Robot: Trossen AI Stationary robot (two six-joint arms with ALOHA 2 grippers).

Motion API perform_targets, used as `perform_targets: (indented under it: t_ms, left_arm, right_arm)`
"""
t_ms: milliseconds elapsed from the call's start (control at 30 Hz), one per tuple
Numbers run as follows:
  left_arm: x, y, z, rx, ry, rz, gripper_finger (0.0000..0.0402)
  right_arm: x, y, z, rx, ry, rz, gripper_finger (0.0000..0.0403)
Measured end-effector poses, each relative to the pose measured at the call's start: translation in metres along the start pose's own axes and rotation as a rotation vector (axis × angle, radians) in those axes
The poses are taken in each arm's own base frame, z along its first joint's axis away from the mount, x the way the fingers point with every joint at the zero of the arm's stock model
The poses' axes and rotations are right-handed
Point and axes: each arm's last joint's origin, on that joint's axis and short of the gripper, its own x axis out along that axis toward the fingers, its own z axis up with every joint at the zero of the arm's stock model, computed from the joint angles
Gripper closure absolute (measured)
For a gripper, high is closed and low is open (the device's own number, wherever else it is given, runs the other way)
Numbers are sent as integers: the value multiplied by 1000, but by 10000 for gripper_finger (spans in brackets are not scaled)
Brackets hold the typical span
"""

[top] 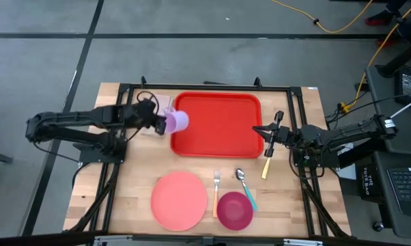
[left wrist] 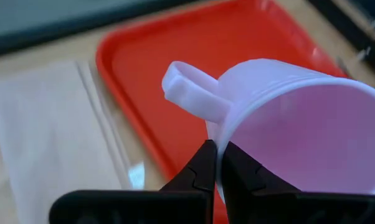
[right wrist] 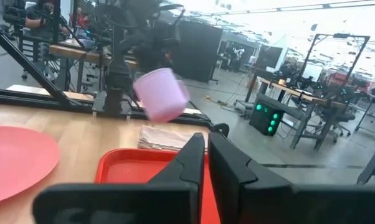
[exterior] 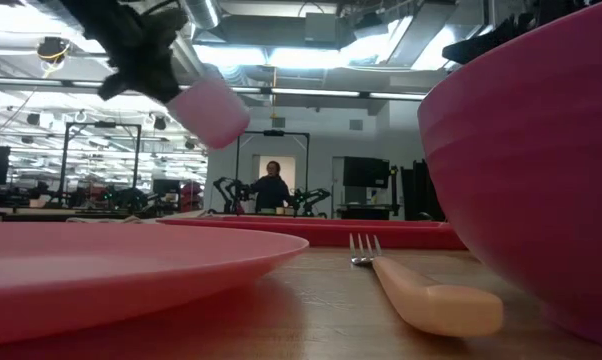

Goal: Set up tray
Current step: Put the purple mug on the red tray

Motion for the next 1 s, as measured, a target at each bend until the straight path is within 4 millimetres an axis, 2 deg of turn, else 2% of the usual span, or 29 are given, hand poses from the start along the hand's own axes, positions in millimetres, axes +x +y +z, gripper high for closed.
perform_targets:
  t_ms: [267,467,600,833,1000]
  left_arm:
    - [29,15,33,31,-68,-29,398]
    - [57,27,62,71,9,-5,398]
    - [68,26,87,122,23,-10,398]
    - [79,23,119,166,112,51,398]
    - [84,17,134,206,200,81,398]
  right_arm:
    - [0,1,-3,1,31,8,375]
    - [0,2,-7,18,71,23,375]
    - [2,2,-7,42,182,79,383]
    - [5,-4,2,77,163,76,395]
    - [6,-2,1,47,141,286,385]
